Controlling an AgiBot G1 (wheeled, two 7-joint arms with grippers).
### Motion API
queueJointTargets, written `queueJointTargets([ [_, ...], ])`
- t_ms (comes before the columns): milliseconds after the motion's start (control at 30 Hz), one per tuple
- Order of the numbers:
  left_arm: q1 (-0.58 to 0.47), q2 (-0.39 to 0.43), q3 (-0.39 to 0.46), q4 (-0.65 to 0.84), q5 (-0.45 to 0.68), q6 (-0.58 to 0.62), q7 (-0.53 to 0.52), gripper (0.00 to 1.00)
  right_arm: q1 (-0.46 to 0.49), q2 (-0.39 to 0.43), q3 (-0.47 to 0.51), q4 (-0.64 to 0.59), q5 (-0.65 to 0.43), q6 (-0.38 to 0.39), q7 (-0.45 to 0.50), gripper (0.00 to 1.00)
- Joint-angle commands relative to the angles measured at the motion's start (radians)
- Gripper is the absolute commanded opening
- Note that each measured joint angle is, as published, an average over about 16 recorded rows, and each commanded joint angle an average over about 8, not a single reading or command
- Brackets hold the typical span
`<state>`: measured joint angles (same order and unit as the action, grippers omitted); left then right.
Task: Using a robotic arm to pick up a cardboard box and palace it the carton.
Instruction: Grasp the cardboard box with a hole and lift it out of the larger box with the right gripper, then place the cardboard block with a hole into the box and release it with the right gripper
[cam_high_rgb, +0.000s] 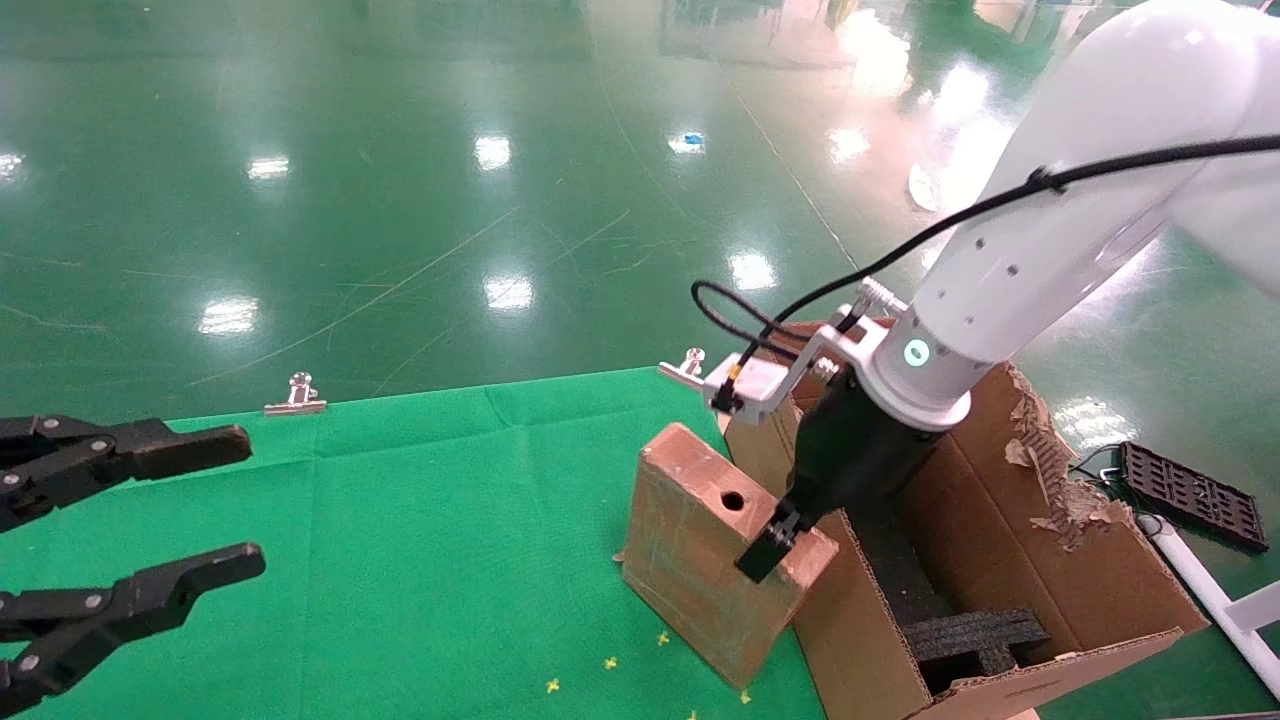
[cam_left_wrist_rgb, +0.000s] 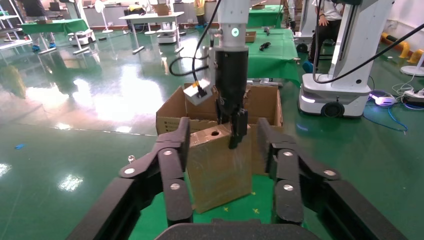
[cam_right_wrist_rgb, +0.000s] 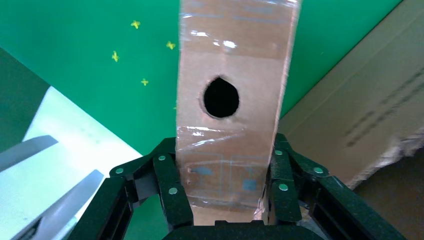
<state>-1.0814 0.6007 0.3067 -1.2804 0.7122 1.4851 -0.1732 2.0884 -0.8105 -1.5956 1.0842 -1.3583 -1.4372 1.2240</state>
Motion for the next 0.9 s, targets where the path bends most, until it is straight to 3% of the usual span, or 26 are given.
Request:
queueJointTargets([
  [33, 0.000, 0.000, 0.000, 0.000, 0.000, 0.000, 0.000, 0.00, 0.009, 0.012, 0.010, 0.006, 0.001, 0.016, -0.018, 0.00],
  [300, 0.000, 0.000, 0.000, 0.000, 0.000, 0.000, 0.000, 0.00, 0.099, 0.174, 0.117, 0.043, 0.038, 0.144, -0.130, 0.00],
  [667, 0.000, 0.000, 0.001, 0.000, -0.001, 0.000, 0.000, 0.02, 0.260, 0.326, 0.160, -0.110, -0.059, 0.111, -0.197, 0.00],
  [900, 0.000, 0.000, 0.001, 0.000, -0.001, -0.001, 0.001, 0.90, 0.257, 0.370, 0.114, -0.230, -0.152, 0.055, -0.187, 0.00],
])
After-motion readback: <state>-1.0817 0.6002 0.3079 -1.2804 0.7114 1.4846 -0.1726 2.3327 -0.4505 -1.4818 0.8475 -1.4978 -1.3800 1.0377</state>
